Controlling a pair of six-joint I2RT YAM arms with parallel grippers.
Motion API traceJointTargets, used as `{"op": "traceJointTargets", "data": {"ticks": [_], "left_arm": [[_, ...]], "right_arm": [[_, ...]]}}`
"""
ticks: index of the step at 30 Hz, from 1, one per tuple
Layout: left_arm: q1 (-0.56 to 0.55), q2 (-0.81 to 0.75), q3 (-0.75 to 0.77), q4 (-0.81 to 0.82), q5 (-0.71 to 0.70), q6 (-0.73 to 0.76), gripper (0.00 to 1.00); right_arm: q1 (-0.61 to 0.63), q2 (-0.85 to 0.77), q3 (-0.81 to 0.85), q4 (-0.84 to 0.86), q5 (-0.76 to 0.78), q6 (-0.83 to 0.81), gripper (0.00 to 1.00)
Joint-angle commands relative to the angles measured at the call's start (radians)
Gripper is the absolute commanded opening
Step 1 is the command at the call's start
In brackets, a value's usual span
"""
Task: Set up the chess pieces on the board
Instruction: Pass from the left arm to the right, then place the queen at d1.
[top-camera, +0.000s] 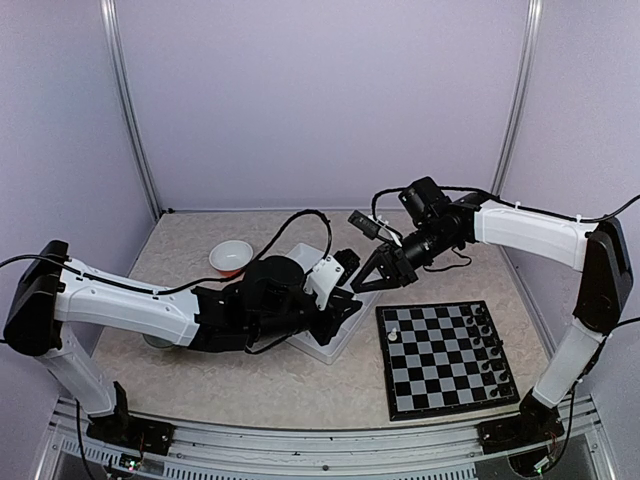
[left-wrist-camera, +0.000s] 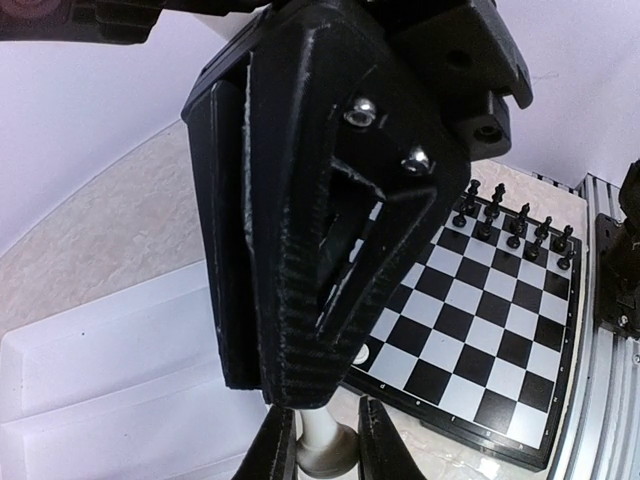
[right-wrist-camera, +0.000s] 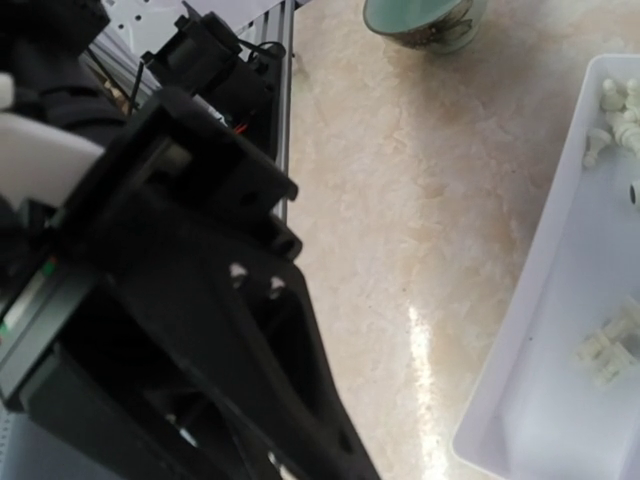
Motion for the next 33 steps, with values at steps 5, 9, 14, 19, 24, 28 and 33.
{"op": "traceJointTargets", "data": {"ticks": [5,9,14,19,24,28,33], "left_arm": [[-0.007,0.009,0.030,0.003,-0.065,0.004,0.31],[-0.011,-0.010,0.020,-0.024,-0.087,0.009,0.46],[-0.023,-0.084,0.010,-0.130,-0.090,0.028,0.53],[-0.028,-0.182,0.033,-0.271,-0.107,0.044,0.55],[0.054,-0.224,0.103,-0.360,-0.222,0.076,0.62],[0.168,-0.181,0.189,-0.425,-0.195,0.052,0.62],[0.272,-0.200,0.083,-0.312,-0.088,0.013,0.62]], "right_arm": [[0.010,-0.043,-0.020,-0.005,0.025,-0.023,0.01],[0.007,-0.106,-0.036,-0.002,0.161,-0.060,0.00],[-0.005,-0.198,-0.098,0.017,0.341,-0.120,0.00],[-0.005,-0.289,-0.241,0.057,0.497,-0.204,0.00],[-0.004,-0.368,-0.426,0.137,0.589,-0.328,0.00],[0.001,-0.399,-0.519,0.171,0.617,-0.387,0.00],[0.012,-0.408,-0.571,0.191,0.603,-0.393,0.00]]}}
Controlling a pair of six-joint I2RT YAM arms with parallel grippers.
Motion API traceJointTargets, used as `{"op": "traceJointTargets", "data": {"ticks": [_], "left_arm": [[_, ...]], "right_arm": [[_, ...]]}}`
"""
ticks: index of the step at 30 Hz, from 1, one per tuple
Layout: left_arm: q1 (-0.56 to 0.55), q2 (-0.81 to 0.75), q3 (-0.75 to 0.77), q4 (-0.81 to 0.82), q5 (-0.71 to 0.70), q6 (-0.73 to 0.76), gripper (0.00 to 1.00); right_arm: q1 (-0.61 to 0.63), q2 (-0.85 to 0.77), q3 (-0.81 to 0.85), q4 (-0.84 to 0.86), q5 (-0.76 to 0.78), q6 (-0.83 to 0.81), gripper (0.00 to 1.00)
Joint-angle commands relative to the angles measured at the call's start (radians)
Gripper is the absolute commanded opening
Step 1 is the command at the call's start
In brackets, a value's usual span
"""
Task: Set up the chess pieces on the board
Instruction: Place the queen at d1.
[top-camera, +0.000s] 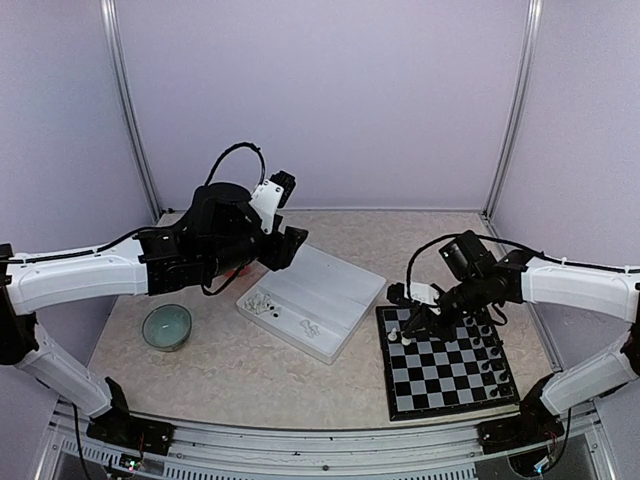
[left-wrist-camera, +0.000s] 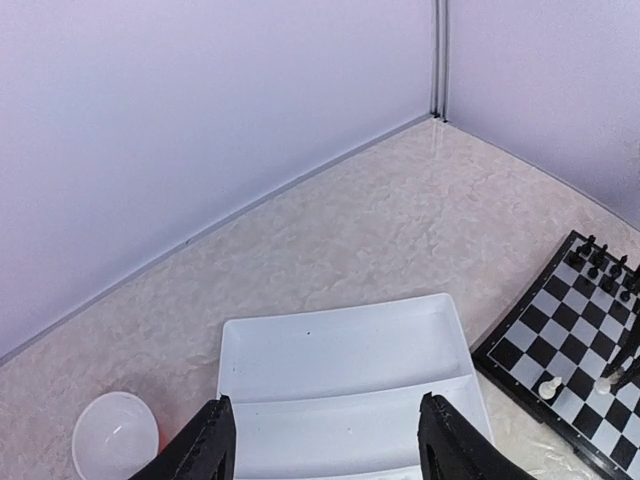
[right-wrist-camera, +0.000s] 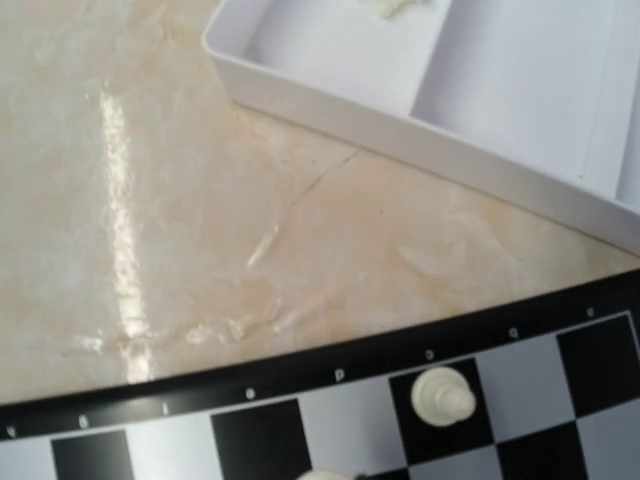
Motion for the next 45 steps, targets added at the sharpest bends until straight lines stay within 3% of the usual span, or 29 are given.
{"op": "traceJointTargets", "data": {"ticks": [1,12,36,45], "left_arm": [[0.069,-0.006,-0.075,0.024,0.097,-0.050,0.62],[0.084,-0.009,-0.093,0.012,0.086,-0.037,0.62],[0.083,0.002,-0.082,-0.016,0.095,-0.033,0.62],[0.080,0.013,-0.077,-0.025,0.093,-0.030,0.62]], "right_arm": [[0.015,-0.029,-0.034,0.064,0.007,-0.035,0.00],[0.021,0.035,-0.065,0.181,0.003,-0.021,0.00],[0.048,0.158,-0.076,0.236,0.061,-0.036,0.02],[0.048,0.161,-0.076,0.218,0.045,-0.039,0.10]]}}
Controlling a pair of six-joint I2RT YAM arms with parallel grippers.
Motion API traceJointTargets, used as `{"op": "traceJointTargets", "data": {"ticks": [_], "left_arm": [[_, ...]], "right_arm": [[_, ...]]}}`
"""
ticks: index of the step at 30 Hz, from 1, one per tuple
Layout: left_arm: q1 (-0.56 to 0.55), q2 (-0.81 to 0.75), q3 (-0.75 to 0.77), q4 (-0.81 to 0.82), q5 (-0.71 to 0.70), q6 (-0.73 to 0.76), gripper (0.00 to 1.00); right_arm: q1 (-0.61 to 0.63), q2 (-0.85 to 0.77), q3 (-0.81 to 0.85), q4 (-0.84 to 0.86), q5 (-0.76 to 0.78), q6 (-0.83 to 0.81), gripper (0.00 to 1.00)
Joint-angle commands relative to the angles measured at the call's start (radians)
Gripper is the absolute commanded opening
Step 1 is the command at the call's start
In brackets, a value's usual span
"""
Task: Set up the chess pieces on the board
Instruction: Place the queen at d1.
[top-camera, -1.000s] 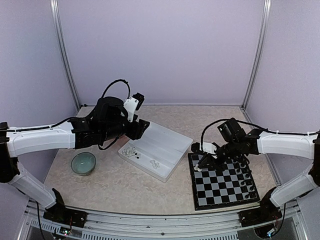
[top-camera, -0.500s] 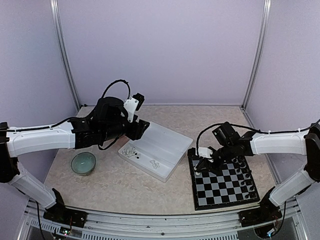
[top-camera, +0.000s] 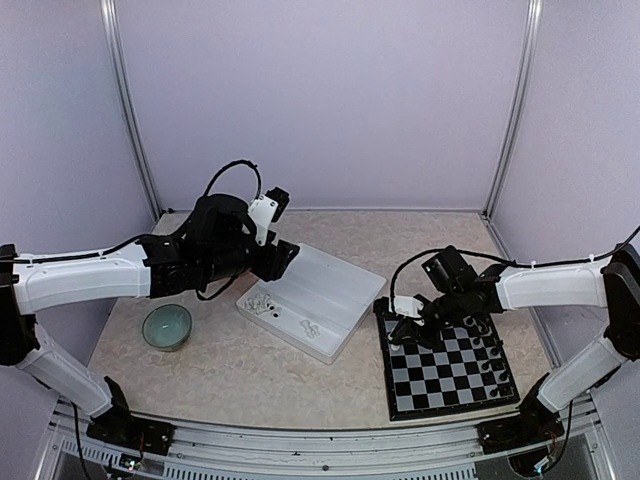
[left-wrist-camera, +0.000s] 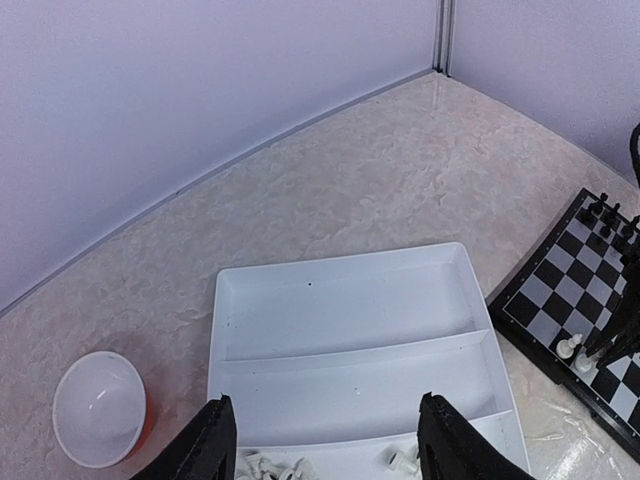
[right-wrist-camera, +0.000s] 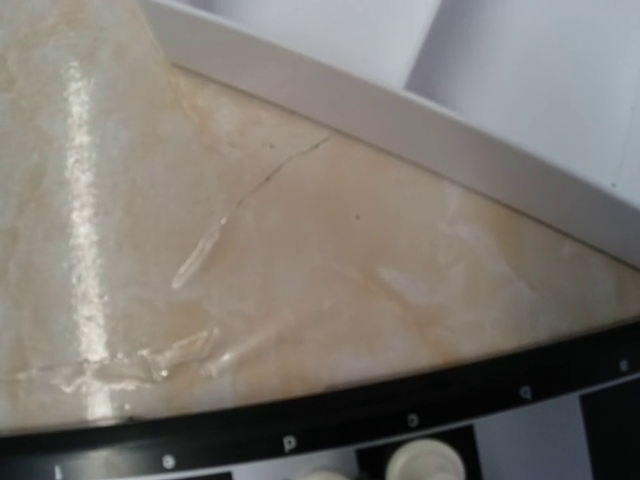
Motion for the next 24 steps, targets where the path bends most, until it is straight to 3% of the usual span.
{"op": "traceJointTargets", "data": {"ticks": [1,7,16,24], "left_arm": [[-0.004,0.012,0.013,-0.017,0.010,0.003,0.62],[-0.008,0.015,0.013,-0.020,0.005,0.006,0.62],[-0.008,0.023,0.016,-0.023,0.004,0.005,0.62],[-0.009,0.023,0.016,-0.025,0.004,0.004,0.62]], "right_arm": [[0.013,0.007,-0.009,-0.010,-0.014,-0.006,0.09],[0.013,0.013,-0.007,-0.047,-0.038,-0.014,0.04],[0.013,0.005,-0.015,-0.051,-0.025,-0.015,0.05],[0.012,-0.011,-0.008,-0.060,-0.034,-0.013,0.19]]}}
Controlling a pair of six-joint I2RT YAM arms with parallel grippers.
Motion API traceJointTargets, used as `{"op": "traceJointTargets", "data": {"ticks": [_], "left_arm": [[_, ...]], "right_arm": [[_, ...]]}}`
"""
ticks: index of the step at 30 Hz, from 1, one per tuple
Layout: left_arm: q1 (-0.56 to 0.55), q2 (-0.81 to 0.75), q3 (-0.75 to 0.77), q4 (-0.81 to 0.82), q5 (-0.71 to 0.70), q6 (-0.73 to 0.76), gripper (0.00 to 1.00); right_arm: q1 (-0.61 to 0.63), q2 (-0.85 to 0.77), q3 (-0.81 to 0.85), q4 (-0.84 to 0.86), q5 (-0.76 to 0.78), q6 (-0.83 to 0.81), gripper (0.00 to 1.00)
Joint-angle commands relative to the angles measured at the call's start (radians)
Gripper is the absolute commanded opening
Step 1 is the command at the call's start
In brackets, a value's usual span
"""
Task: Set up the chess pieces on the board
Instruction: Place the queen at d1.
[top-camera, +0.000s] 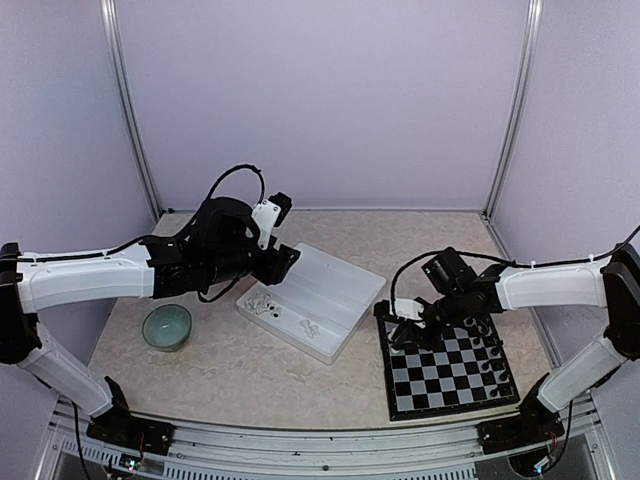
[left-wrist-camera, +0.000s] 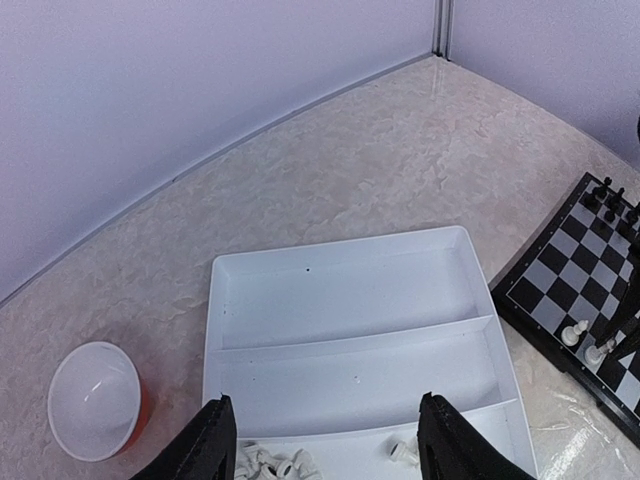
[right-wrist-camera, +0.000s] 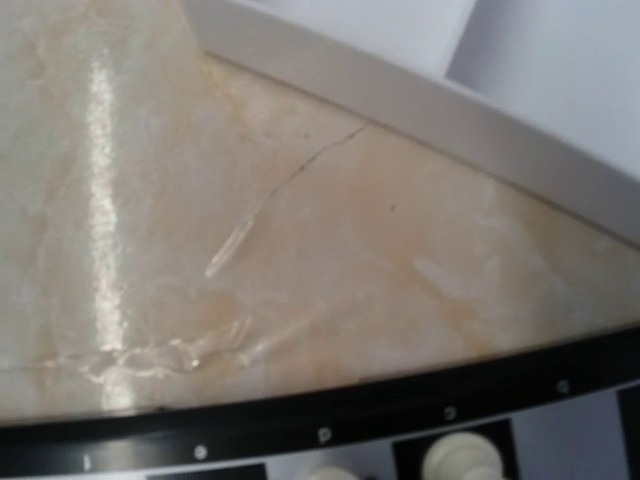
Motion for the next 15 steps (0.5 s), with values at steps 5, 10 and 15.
{"op": "traceJointTargets", "data": {"ticks": [5,10,15], "left_arm": [[-0.007,0.013,0.021,-0.022,-0.010,-0.014,0.62],[-0.052,0.068,0.102,-0.177,-0.106,-0.090,0.61],[-0.009,0.199,0.188,-0.376,0.018,-0.243,0.54]], "right_arm": [[0.013,-0.046,0.034,-0.079,-0.040,0.011,0.25],[0.012,-0.109,0.071,-0.110,-0.056,0.016,0.32],[0.003,-0.163,0.048,-0.059,-0.045,0.031,0.31]]}}
